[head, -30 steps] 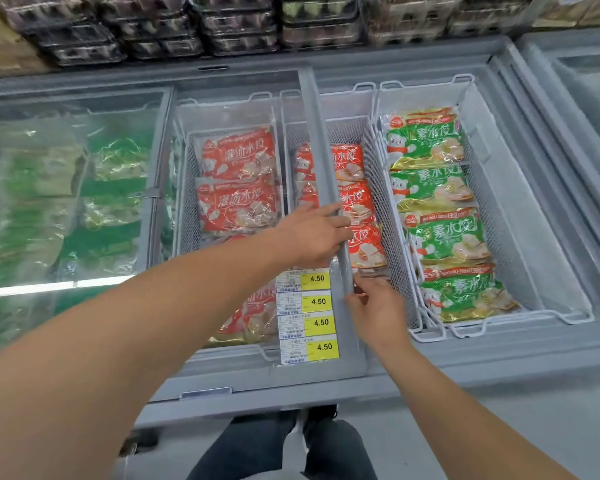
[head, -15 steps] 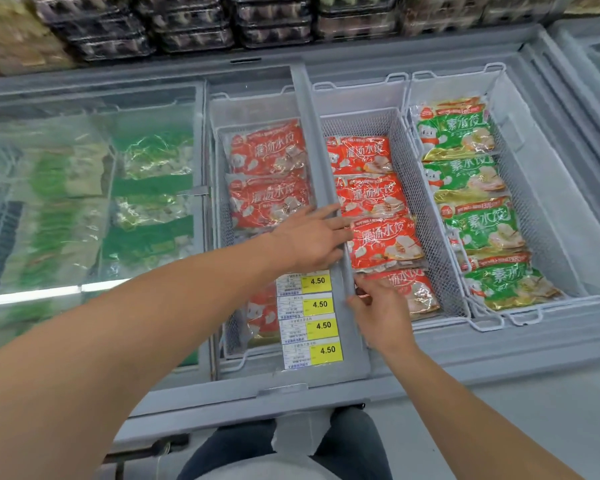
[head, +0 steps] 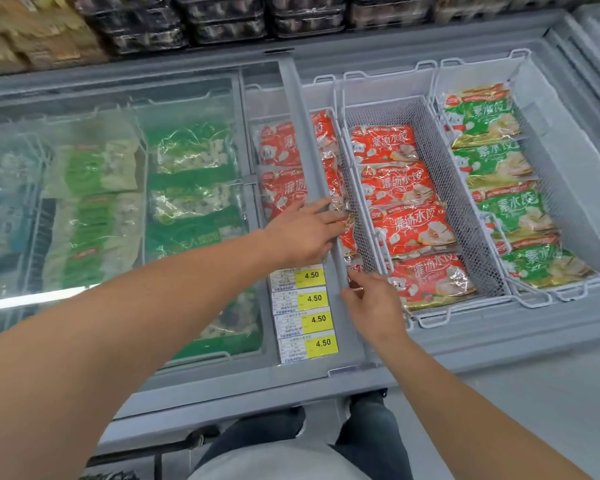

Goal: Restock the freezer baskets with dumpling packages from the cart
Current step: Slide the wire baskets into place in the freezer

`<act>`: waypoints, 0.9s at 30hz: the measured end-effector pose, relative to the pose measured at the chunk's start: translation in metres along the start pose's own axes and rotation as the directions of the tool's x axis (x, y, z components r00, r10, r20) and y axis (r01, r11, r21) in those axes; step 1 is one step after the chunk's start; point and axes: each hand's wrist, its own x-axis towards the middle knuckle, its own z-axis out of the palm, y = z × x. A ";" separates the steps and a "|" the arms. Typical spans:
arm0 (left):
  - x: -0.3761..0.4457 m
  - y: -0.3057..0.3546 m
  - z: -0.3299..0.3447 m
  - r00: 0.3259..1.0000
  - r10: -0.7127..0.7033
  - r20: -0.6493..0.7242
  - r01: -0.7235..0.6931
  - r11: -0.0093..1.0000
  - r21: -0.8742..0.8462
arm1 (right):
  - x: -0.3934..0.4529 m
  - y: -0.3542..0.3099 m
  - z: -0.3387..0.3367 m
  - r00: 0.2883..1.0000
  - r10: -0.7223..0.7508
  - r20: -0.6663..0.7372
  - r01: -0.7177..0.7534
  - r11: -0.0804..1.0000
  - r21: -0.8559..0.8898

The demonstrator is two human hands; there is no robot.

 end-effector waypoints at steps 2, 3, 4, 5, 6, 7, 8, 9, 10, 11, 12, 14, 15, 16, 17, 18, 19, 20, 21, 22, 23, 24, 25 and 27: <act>-0.012 -0.009 0.004 1.000 -0.004 -0.006 0.004 1.000 0.002 | -0.004 -0.010 0.009 1.000 -0.010 0.002 0.010 1.000 0.008; -0.018 -0.013 0.006 1.000 -0.007 -0.012 0.007 1.000 0.001 | -0.007 -0.016 0.014 1.000 -0.021 0.007 0.021 1.000 0.001; -0.023 -0.017 0.008 1.000 -0.006 -0.018 0.006 1.000 0.004 | -0.008 -0.020 0.017 0.999 -0.028 0.016 0.028 1.000 -0.011; -0.029 -0.022 0.010 1.000 -0.004 -0.020 0.005 1.000 0.011 | -0.010 -0.025 0.020 0.999 -0.033 0.025 0.033 0.999 -0.016; -0.035 -0.027 0.011 1.000 -0.002 -0.019 0.002 1.000 0.018 | -0.012 -0.031 0.023 0.999 -0.035 0.037 0.035 0.999 -0.013; -0.040 -0.031 0.013 1.000 0.002 -0.017 -0.001 1.000 0.025 | -0.013 -0.036 0.026 0.998 -0.041 0.047 0.041 0.999 -0.012; -0.045 -0.036 0.014 1.000 0.006 -0.019 -0.005 0.999 0.035 | -0.015 -0.041 0.030 0.997 -0.046 0.063 0.047 0.999 -0.020; -0.050 -0.040 0.014 1.000 0.010 -0.023 -0.009 0.999 0.043 | -0.017 -0.045 0.033 0.995 -0.050 0.086 0.054 0.998 -0.035; -0.057 -0.044 0.016 1.000 0.011 -0.028 -0.010 0.999 0.042 | -0.020 -0.051 0.037 0.992 -0.058 0.115 0.064 0.997 -0.049; -0.064 -0.049 0.017 1.000 0.006 -0.031 -0.005 0.999 0.031 | -0.022 -0.057 0.042 0.987 -0.065 0.149 0.074 0.996 -0.057; -0.071 -0.054 0.019 0.999 -0.005 -0.033 0.005 1.000 0.014 | -0.025 -0.062 0.046 0.980 -0.075 0.183 0.088 0.994 -0.064; -0.084 -0.062 0.024 0.999 -0.018 -0.040 0.017 1.000 -0.009 | -0.028 -0.072 0.055 0.965 -0.089 0.247 0.115 0.989 -0.094; -0.088 -0.065 0.026 0.999 -0.022 -0.039 0.021 1.000 -0.013 | -0.029 -0.077 0.058 0.960 -0.090 0.266 0.124 0.986 -0.115; -0.092 -0.067 0.027 0.999 -0.030 -0.034 0.030 0.999 -0.019 | -0.029 -0.080 0.061 0.959 -0.087 0.271 0.125 0.984 -0.127; -0.093 -0.068 0.028 0.999 -0.040 -0.028 0.039 0.999 -0.029 | -0.030 -0.082 0.063 0.960 -0.080 0.267 0.119 0.984 -0.133; -0.092 -0.068 0.028 0.999 -0.047 -0.027 0.046 0.998 -0.039 | -0.030 -0.082 0.063 0.962 -0.072 0.263 0.110 0.985 -0.134; -0.091 -0.068 0.028 0.998 -0.050 -0.034 0.048 0.998 -0.047 | -0.030 -0.082 0.064 0.962 -0.070 0.263 0.108 0.985 -0.132; -0.090 -0.068 0.028 0.998 -0.049 -0.043 0.047 0.998 -0.052 | -0.030 -0.081 0.064 0.962 -0.074 0.263 0.111 0.985 -0.129; -0.090 -0.067 0.028 0.997 -0.052 -0.051 0.049 0.997 -0.057 | -0.031 -0.080 0.063 0.961 -0.079 0.263 0.116 0.985 -0.126; -0.090 -0.066 0.028 0.997 -0.061 -0.054 0.058 0.996 -0.064 | -0.031 -0.079 0.063 0.960 -0.083 0.269 0.119 0.985 -0.121; -0.089 -0.066 0.030 0.996 -0.076 -0.048 0.073 0.995 -0.067 | -0.031 -0.079 0.063 0.957 -0.088 0.278 0.124 0.986 -0.112; -0.090 -0.062 0.030 0.994 -0.097 -0.045 0.093 0.993 -0.077 | -0.030 -0.078 0.062 0.950 -0.090 0.299 0.127 0.986 -0.107; -0.090 -0.058 0.031 0.992 -0.115 -0.047 0.110 0.989 -0.095 | -0.029 -0.077 0.060 0.942 -0.088 0.324 0.129 0.986 -0.107; -0.091 -0.048 0.028 0.981 -0.153 -0.117 0.132 0.976 -0.171 | -0.025 -0.075 0.051 0.916 -0.071 0.395 0.121 0.987 -0.104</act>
